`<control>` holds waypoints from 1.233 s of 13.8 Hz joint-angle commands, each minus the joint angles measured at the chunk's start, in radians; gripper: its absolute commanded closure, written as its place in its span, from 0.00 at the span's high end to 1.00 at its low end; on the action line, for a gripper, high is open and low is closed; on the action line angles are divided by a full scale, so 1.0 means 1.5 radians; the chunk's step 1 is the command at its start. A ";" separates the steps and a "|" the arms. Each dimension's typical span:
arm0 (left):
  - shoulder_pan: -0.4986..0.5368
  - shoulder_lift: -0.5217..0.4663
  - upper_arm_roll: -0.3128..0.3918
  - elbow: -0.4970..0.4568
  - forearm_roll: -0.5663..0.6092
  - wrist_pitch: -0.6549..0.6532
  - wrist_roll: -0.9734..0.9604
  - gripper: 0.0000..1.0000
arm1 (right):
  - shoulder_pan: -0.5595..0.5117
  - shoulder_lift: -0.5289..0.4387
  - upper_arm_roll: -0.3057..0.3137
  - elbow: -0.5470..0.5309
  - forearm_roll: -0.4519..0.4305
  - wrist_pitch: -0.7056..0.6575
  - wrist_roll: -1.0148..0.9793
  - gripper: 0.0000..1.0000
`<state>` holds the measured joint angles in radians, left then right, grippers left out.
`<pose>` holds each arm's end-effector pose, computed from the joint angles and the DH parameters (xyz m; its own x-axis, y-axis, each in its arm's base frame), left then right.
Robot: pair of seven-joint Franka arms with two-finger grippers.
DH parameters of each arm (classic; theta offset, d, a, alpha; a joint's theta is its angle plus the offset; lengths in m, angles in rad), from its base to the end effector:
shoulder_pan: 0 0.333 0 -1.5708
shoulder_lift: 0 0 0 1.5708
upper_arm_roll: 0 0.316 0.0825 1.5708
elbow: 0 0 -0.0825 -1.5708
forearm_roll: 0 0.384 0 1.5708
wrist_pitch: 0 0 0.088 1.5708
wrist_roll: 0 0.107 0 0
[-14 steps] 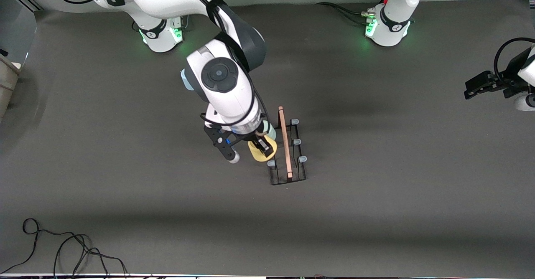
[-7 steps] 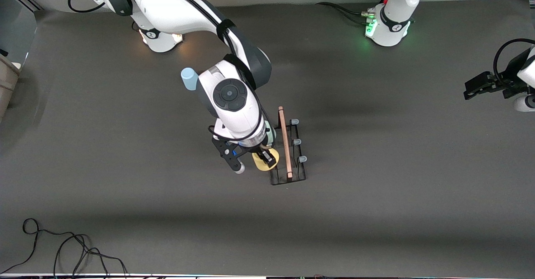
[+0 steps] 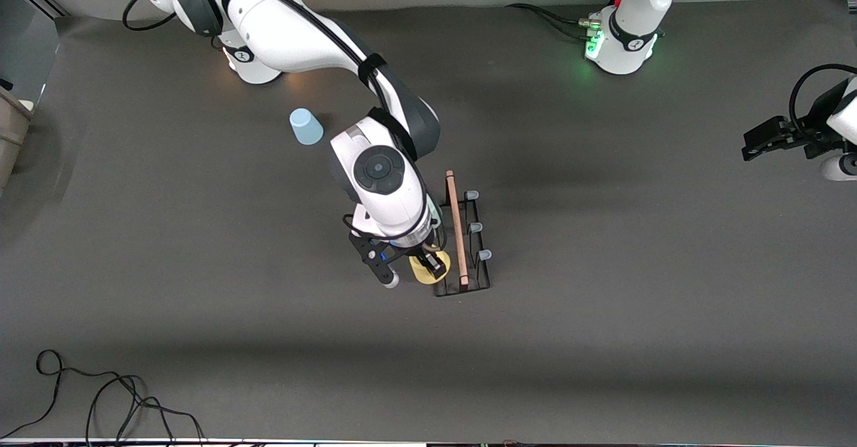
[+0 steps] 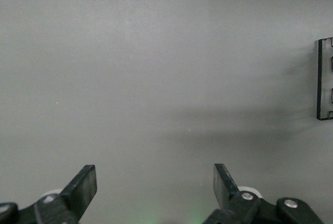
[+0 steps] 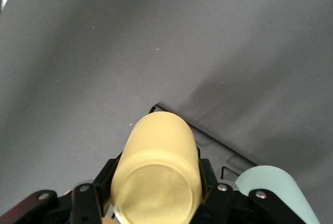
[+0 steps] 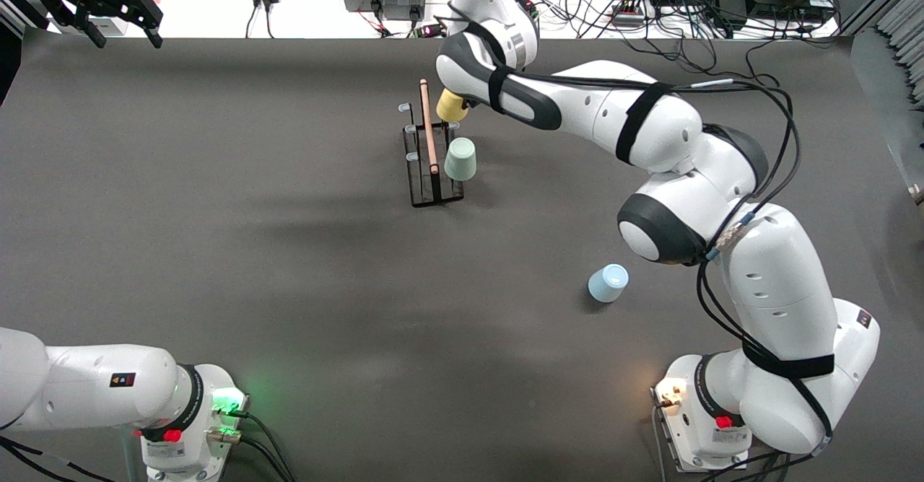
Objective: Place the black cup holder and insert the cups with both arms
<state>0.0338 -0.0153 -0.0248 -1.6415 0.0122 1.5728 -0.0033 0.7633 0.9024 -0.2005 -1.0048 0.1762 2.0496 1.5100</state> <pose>0.5478 0.0061 0.5998 0.9985 0.0123 -0.0533 0.0116 -0.9999 -0.0127 0.6304 0.4786 0.3289 0.5986 -0.8010 -0.0006 -0.7913 -0.5912 -0.1561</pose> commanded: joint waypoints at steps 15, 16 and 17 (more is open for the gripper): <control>0.001 0.003 0.002 0.000 -0.001 0.002 -0.002 1.00 | -0.001 -0.125 -0.002 0.022 -0.029 -0.197 -0.061 1.00; 0.001 0.003 0.002 0.000 0.000 0.002 -0.001 1.00 | 0.000 -0.152 -0.003 0.021 -0.030 -0.233 -0.073 1.00; 0.001 0.004 0.002 0.001 0.001 0.002 -0.001 1.00 | -0.001 -0.178 -0.005 0.017 -0.030 -0.281 -0.103 1.00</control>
<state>0.0339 -0.0106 -0.0228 -1.6430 0.0123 1.5727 -0.0032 0.7617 0.7240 -0.2074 -0.9415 0.1395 1.7264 1.4224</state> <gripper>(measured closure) 0.000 0.000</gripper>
